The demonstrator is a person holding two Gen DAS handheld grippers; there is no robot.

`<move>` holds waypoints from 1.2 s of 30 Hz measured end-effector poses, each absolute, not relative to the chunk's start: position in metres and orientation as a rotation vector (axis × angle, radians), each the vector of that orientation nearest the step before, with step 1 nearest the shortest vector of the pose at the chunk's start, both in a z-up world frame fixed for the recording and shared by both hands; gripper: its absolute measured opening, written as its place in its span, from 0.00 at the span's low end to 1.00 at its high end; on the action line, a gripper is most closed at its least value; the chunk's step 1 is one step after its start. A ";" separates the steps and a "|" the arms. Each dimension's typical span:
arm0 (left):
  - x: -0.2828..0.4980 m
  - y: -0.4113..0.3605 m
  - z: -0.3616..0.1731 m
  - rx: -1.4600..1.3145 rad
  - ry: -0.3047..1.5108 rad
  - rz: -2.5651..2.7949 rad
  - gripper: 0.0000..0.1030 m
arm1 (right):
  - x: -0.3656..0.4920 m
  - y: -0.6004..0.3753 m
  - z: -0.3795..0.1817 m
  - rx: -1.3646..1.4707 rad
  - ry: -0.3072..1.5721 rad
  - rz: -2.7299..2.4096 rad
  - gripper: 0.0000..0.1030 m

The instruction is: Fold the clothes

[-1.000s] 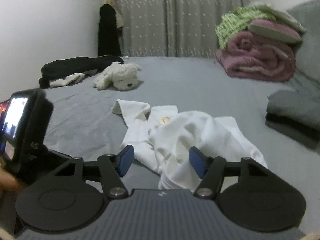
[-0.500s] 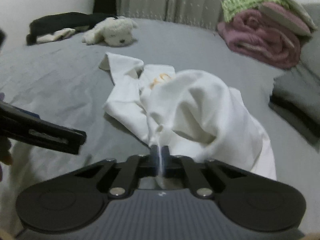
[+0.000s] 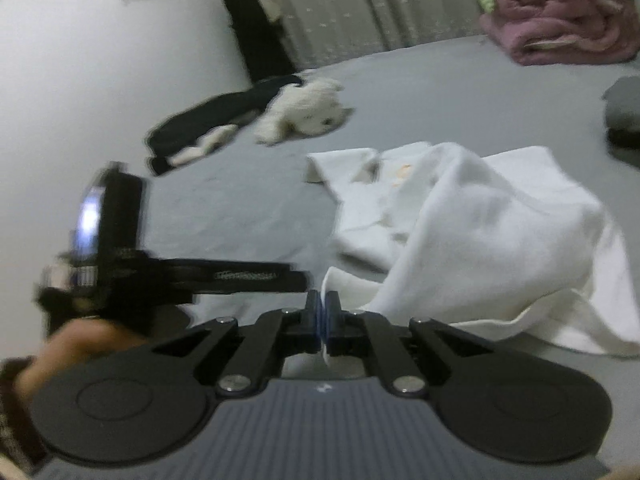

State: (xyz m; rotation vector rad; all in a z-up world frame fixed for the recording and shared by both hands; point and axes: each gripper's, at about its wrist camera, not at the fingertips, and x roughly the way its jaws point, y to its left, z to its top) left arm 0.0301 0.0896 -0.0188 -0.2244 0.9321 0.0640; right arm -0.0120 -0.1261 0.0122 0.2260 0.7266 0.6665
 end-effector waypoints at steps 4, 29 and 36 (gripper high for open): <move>0.035 0.092 -0.020 -0.263 0.932 0.069 0.98 | -0.028 -0.128 0.020 0.248 0.734 0.751 0.03; 0.084 0.065 -0.054 -0.446 0.732 0.064 0.27 | -0.041 -0.187 0.009 0.228 0.701 0.678 0.53; 0.079 0.061 -0.043 -0.385 0.703 0.131 0.03 | 0.000 -0.222 -0.006 0.260 0.707 0.378 0.53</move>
